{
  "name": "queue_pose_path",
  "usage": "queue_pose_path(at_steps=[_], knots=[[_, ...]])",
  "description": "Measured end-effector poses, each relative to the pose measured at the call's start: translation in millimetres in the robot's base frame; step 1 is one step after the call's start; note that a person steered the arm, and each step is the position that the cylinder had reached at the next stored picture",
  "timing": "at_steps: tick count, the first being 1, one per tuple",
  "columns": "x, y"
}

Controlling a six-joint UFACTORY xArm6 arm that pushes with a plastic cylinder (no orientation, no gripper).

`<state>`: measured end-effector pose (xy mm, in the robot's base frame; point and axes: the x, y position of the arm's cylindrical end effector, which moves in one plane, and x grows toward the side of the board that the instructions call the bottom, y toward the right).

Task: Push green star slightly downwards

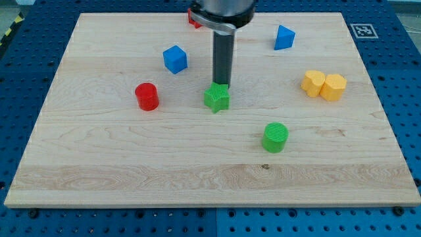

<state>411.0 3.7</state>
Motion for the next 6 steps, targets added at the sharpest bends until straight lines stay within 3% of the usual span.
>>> queue_pose_path(at_steps=[3, 6], knots=[[0.4, -69.5], [0.4, -27.5]])
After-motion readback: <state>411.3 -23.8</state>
